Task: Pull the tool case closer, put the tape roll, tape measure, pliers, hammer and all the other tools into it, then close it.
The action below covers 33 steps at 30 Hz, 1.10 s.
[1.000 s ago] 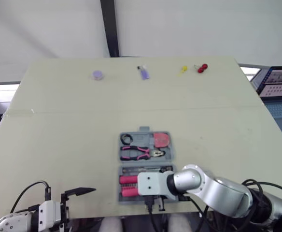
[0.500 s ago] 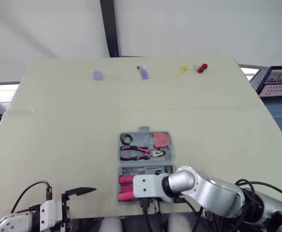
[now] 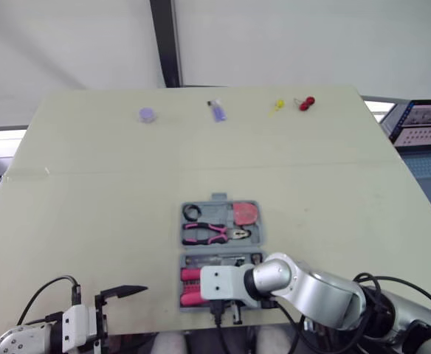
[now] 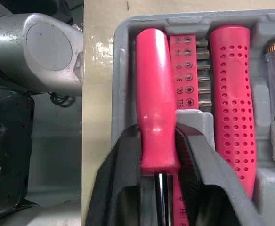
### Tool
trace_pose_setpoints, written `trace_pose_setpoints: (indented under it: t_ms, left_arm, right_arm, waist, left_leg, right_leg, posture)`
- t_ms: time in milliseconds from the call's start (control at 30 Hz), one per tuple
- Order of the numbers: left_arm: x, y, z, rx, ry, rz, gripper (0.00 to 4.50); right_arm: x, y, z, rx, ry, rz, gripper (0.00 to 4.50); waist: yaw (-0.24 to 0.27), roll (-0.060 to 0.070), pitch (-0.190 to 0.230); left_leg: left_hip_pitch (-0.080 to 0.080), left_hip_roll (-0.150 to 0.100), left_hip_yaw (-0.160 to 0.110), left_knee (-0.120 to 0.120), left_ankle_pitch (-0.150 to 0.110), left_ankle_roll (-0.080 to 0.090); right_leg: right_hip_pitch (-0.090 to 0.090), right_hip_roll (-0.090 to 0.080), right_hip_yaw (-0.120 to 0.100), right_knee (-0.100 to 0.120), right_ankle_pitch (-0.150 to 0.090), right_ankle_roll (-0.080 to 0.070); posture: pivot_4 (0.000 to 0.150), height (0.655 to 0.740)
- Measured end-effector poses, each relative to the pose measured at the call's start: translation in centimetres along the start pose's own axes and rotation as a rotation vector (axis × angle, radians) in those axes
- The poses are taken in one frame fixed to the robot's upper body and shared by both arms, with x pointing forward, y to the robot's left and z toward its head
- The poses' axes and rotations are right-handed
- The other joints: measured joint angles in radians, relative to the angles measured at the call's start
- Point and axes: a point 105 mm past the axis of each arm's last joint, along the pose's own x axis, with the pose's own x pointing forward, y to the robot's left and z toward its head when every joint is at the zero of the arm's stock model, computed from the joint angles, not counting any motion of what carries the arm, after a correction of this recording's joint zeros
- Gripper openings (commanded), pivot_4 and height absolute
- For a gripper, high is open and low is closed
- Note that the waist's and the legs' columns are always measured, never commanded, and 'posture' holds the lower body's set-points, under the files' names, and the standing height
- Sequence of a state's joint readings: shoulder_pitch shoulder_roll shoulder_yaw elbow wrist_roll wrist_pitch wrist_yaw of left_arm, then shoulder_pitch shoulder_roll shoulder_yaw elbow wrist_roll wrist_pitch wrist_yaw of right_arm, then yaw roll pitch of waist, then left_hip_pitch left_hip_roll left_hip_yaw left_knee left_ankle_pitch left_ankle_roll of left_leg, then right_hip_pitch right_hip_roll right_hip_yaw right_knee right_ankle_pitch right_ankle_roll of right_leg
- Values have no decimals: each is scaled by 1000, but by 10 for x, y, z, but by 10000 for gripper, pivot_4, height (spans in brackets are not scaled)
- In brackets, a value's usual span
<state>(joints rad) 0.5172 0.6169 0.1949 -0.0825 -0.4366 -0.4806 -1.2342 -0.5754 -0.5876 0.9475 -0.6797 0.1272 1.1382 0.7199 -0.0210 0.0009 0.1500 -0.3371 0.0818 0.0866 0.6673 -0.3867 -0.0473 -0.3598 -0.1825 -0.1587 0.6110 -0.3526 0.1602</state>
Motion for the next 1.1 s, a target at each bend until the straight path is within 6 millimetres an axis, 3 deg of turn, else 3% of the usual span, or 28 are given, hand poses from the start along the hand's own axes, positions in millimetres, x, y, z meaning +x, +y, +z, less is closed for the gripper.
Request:
trace_pose_setpoints:
  t_ms: [133,333,433,533,667,1100]
  left_arm:
    - [2,0,0,0,-1,-5,45000]
    - [5,4,1,5,-4,-9,45000]
    - [7,9,2,11,-7,-10,45000]
    - [12,15,4,24,-16,-8,45000]
    - [17,18,6,34,-29,-14,45000]
    - [23,15,8,33,-43,-25,45000]
  right_arm:
    - [-5,-2,6,49,-43,7,44171]
    - [-24,-13,9,82,-124,-30,44723]
    - [-30,-15,-2,111,-196,-41,36135]
    - [-29,-14,-24,140,-237,-49,21829]
    - [-22,-5,-31,185,-352,-38,591]
    - [-8,5,-41,221,-393,-10,591]
  waist:
    - [-6,0,0]
    - [-5,0,0]
    - [-4,-1,0]
    - [-5,-2,-1]
    - [-8,-2,-1]
    - [-2,-3,-2]
  left_leg:
    - [0,0,0,0,0,0]
    - [0,0,0,-1,0,0]
    - [0,0,0,-1,0,0]
    - [0,0,1,-1,0,0]
    - [1,0,2,-2,0,0]
    - [1,0,2,-1,0,0]
  right_leg:
    - [0,0,0,0,0,0]
    - [0,0,0,-1,0,0]
    - [0,0,0,-1,0,0]
    - [1,0,0,-2,0,0]
    - [0,0,0,-1,0,0]
    - [1,0,0,-1,0,0]
  posture:
    - [1500,7400]
    - [1500,7400]
    - [1500,7400]
    - [1500,7400]
    - [1500,7400]
    - [1500,7400]
